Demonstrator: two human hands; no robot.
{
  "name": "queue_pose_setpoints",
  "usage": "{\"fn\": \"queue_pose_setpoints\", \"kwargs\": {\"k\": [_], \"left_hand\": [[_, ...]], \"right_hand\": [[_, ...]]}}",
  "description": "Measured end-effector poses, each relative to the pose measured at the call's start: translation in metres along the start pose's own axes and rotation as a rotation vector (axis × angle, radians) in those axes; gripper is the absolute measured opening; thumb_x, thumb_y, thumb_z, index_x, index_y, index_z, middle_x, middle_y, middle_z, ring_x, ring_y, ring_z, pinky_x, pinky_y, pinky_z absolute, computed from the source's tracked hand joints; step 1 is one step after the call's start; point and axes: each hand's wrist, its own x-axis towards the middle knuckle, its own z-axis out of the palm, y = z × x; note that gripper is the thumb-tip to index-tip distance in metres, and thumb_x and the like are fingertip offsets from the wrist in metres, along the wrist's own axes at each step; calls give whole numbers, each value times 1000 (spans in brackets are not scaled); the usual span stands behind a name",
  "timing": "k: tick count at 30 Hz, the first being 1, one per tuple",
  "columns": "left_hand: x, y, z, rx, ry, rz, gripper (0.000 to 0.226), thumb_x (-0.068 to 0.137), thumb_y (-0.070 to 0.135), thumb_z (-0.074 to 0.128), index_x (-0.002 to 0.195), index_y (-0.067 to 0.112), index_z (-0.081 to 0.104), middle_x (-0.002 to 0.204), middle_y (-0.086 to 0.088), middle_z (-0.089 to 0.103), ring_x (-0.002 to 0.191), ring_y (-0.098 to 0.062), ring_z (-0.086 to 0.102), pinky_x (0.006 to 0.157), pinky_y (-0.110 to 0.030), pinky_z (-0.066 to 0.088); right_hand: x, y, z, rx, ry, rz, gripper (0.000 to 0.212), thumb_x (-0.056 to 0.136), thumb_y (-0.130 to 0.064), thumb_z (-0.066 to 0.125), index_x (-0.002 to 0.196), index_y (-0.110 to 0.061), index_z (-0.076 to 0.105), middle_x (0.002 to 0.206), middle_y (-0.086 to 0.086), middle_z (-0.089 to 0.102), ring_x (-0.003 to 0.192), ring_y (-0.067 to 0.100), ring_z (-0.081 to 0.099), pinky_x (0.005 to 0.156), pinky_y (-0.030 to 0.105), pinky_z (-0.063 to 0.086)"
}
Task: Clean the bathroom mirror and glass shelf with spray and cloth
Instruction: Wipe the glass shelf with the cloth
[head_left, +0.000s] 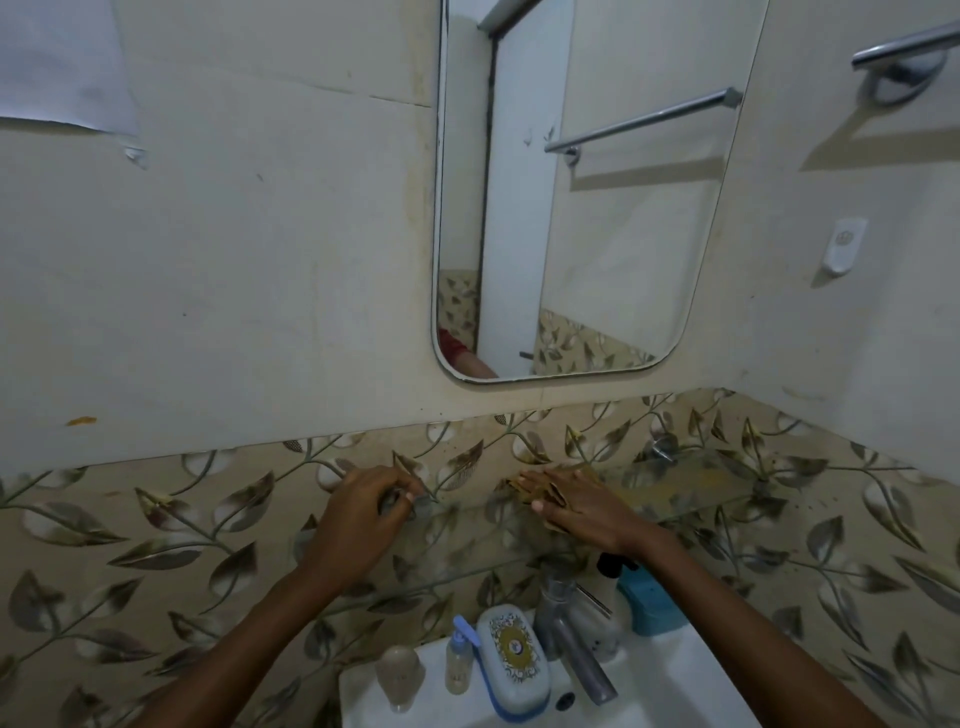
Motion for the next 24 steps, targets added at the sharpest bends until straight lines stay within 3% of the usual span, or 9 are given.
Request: {"fn": "queue_pose_setpoints", "kwargs": {"k": [5,8,10,12,14,17,19,22,24], "left_hand": [[-2,1,1,16,-12,8,28,82,21,58,77,47,51,83,28,54,87,-16,54,68,-18,38],[0,-1,2,14,-23,18,36,83,14,62,77,48,52,83,28,55,87,-16,55,68,-17,37],[1,-2,3,10,-29,10,40,84,9,62,77,47,53,83,26,57,86,-18,55,67,-20,38],[1,-2,5,-14,-38,14,28,82,18,58,77,46,54,81,25,58,84,-17,56,66,-24,39],[0,-2,6,-38,-42,22,20,79,25,53,78,45,57,78,23,62,84,-13,55,66,-25,39],[0,-6,5,-49,-38,37,13,79,33,52,80,42,61,102,29,58,87,-5,54,69,-20,39],[0,-7,5,-59,-34,53,16,78,44,48,81,39,63,103,29,58,88,-3,54,71,-20,41],[0,-3,6,-60,-26,68,20,78,47,45,81,38,63,103,30,57,89,2,53,72,-18,40],[0,1,7,-64,-40,64,12,80,37,51,79,38,62,103,28,57,92,5,50,72,-18,39]], "right_hand": [[-10,-7,-17,596,282,115,48,86,-61,39,103,-23,63,106,4,66,105,24,61,84,33,47],[-11,14,-51,850,703,400,33,92,-49,40,79,-24,56,73,0,61,70,19,55,68,33,46],[-16,39,-78,1085,775,589,34,93,-47,43,77,-20,57,57,2,61,62,19,49,58,31,44],[-19,72,-96,1437,736,693,37,92,-45,43,86,-15,64,65,9,71,75,29,59,73,41,52],[-23,111,-106,1600,759,780,50,94,-48,37,113,-10,62,107,12,71,108,32,60,96,48,47],[-26,151,-123,1715,905,834,60,91,-52,34,129,-10,51,134,11,53,126,29,50,95,49,48],[-27,152,-135,1673,1035,802,40,92,-36,38,114,-10,59,124,10,59,101,26,61,96,42,48],[-23,136,-134,1130,1143,864,22,91,-14,41,102,-4,57,106,21,66,51,16,63,64,32,53],[-19,129,-115,629,1048,790,27,93,-8,41,115,1,55,117,28,60,87,25,68,77,40,49]]}}
